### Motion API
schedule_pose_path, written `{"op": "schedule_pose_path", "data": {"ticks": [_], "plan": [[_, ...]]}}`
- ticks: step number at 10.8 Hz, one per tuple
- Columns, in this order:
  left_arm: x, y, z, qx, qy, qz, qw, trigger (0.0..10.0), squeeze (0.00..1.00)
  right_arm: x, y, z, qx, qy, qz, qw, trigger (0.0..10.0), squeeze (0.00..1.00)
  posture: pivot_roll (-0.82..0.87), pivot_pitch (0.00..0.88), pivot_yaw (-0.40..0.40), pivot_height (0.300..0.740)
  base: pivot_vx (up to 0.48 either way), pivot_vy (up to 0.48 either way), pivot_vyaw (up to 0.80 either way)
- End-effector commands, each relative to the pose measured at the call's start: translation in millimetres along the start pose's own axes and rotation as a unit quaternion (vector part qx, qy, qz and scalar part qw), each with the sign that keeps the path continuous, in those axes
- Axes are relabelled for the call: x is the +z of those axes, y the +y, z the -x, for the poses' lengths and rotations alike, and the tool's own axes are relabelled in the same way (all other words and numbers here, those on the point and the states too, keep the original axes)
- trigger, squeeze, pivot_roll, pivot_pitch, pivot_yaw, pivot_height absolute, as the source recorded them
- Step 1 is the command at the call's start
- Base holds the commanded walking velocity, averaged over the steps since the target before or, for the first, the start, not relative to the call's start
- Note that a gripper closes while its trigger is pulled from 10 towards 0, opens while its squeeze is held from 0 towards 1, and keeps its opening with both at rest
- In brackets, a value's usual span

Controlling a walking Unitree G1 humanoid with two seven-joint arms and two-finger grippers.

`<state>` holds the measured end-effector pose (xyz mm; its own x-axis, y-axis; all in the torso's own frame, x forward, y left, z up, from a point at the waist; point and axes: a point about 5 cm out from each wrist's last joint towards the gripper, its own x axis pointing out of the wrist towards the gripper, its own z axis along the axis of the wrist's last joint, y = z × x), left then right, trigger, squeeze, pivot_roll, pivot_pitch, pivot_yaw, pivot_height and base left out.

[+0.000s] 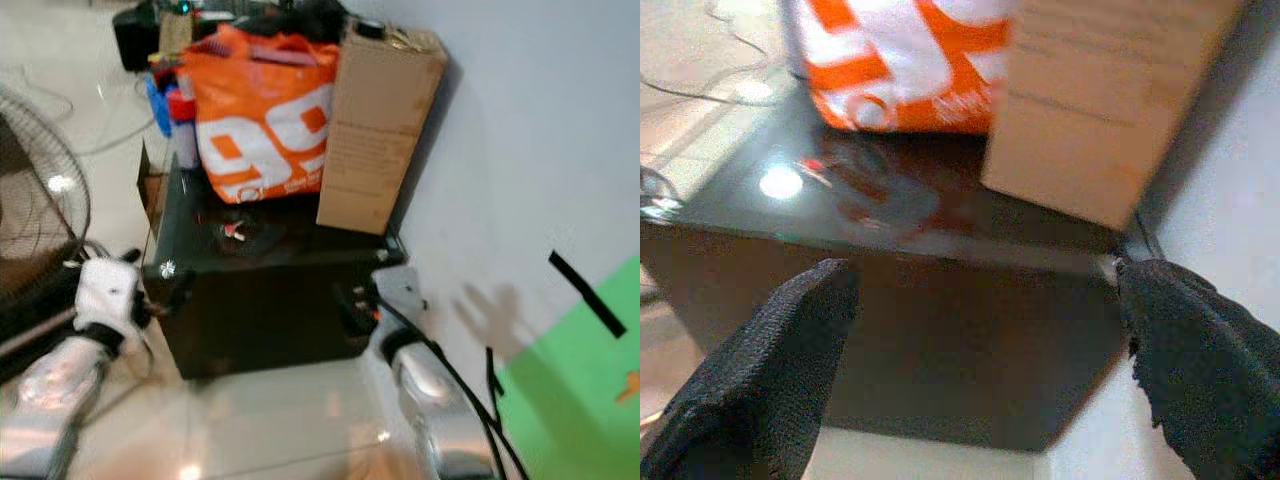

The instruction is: Hang keys on a hook

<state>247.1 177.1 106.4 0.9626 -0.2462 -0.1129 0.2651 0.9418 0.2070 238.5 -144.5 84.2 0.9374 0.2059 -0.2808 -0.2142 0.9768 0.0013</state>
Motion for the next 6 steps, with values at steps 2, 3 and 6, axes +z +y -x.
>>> {"op": "schedule_pose_path", "data": {"ticks": [2, 3, 6], "plan": [[1.6, 0.1, -3.1, -0.013, -0.002, -0.007, 1.000, 10.0, 0.00, 4.9, -3.2, 2.9, -0.011, -0.011, 0.000, 1.000, 10.0, 1.00, -0.04, 0.000, 0.001, 0.740, 0.326, 0.000, 0.00], [3.6, -2.5, -9.3, -0.032, -0.006, -0.007, 0.999, 10.0, 0.00, 2.1, -4.9, 10.8, -0.021, -0.011, 0.000, 1.000, 10.0, 1.00, -0.07, 0.000, 0.032, 0.740, 0.352, 0.000, 0.45], [6.1, -5.0, -17.7, -0.043, -0.012, -0.003, 0.999, 10.0, 0.00, 2.4, -7.1, 14.4, -0.040, -0.016, -0.006, 0.999, 10.0, 1.00, -0.07, 0.000, 0.032, 0.740, 0.392, 0.000, 0.15]]}}
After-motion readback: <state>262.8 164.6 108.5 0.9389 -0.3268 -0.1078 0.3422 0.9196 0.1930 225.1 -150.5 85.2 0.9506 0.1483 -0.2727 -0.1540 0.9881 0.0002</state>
